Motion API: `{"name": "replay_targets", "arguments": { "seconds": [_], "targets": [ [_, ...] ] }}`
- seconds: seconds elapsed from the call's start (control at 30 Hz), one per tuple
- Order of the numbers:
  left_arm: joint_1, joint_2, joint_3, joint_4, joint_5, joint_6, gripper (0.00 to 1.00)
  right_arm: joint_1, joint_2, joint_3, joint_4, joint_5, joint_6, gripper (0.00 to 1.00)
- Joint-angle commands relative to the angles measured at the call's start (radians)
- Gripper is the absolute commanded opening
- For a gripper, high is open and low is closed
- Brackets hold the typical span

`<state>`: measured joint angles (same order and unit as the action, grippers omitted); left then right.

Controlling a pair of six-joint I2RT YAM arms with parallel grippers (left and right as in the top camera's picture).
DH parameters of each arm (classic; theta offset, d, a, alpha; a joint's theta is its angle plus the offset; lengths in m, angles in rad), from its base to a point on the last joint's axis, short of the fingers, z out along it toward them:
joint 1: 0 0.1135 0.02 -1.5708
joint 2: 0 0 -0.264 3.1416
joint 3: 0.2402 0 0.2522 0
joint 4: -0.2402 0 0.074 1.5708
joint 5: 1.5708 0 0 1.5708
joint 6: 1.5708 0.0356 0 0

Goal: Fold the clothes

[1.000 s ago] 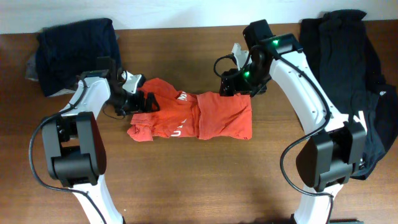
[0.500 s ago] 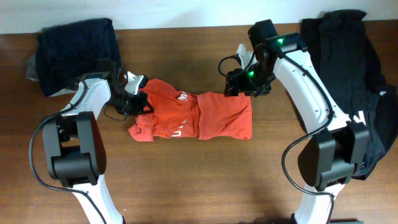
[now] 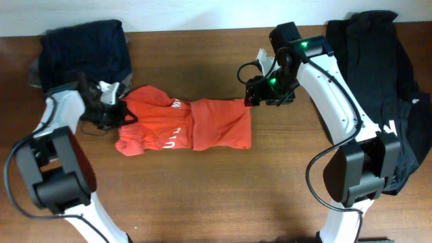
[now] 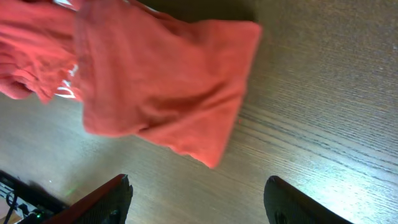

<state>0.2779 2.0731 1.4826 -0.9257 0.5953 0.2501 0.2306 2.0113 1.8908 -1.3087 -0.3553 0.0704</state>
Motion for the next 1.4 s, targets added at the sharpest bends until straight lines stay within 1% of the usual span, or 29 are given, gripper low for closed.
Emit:
{"name": "replay_targets", "arguments": {
  "seconds": [0.0,0.13,0.27,0.4,0.73,0.97,1.37],
  "targets": [
    [-0.007,-0.087,-0.001,-0.004,0.011,0.043,0.01,-0.005,-0.015,0.015,0.003,0.020,-0.011,0.73],
    [-0.051,-0.122,-0.001,-0.003,0.013,0.042,0.01,-0.005,-0.015,0.015,0.004,0.026,-0.011,0.73],
    [-0.138,-0.155,0.001,-0.001,0.019,0.032,0.01,-0.008,-0.015,0.015,0.004,0.031,-0.011,0.73],
    [-0.227,-0.168,0.018,0.009,0.019,-0.022,0.01,-0.020,-0.015,0.015,0.004,0.031,-0.011,0.71],
    [-0.401,-0.169,0.120,0.010,0.019,-0.071,0.01,-0.103,-0.015,0.015,-0.002,0.030,-0.011,0.69],
    [-0.477,-0.169,0.205,0.009,0.019,-0.081,0.00,-0.151,-0.015,0.015,-0.001,0.030,-0.011,0.70],
    [-0.611,-0.169,0.212,0.009,-0.029,-0.081,0.00,-0.216,-0.015,0.015,-0.006,0.023,-0.012,0.70]
  ]
}}
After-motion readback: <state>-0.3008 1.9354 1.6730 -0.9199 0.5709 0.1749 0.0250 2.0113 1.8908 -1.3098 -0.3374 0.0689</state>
